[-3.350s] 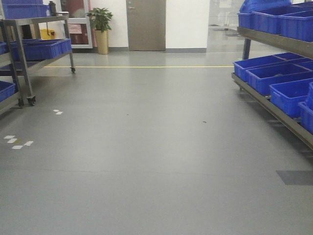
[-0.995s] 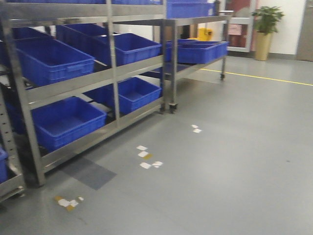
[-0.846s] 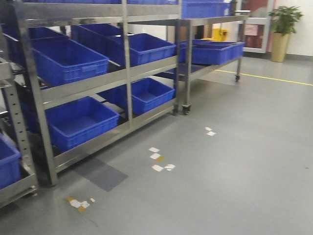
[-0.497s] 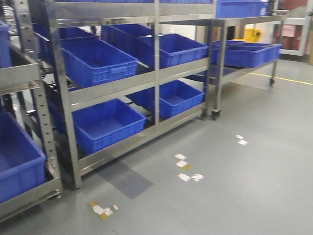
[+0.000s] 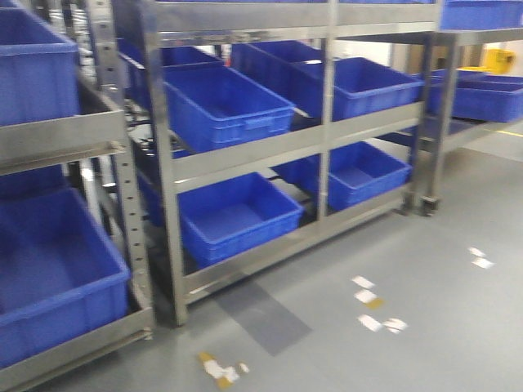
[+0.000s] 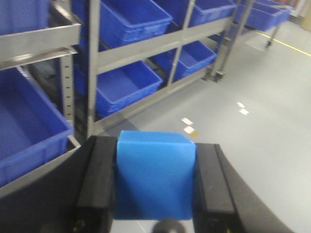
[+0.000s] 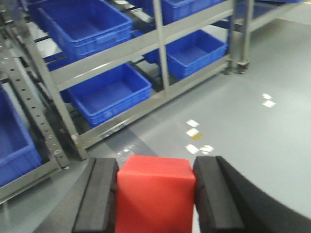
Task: Sort and place red and blue blocks on shelf
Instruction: 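Turn the base toward the shelf of blue bins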
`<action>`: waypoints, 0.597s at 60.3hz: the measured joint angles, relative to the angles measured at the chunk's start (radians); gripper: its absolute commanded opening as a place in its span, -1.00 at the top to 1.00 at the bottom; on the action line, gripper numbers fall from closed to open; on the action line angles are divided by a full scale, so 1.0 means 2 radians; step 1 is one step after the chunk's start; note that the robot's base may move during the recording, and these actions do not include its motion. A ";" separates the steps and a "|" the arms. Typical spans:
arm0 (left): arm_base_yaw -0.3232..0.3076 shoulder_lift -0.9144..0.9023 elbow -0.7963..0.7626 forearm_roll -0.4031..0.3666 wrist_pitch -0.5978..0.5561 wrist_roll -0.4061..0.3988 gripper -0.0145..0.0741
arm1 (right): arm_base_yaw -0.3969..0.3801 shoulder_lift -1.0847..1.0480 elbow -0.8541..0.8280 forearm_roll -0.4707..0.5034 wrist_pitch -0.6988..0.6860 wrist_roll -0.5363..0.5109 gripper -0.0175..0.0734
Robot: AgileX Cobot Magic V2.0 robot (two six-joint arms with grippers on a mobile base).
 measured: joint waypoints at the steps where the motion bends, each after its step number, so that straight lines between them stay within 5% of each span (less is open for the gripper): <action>1: 0.000 0.000 0.000 0.000 0.000 0.000 0.40 | 0.000 0.000 0.000 0.000 0.000 0.000 0.50; 36: 0.000 0.000 0.000 0.000 0.000 0.000 0.40 | 0.000 0.000 0.000 0.000 0.000 0.000 0.50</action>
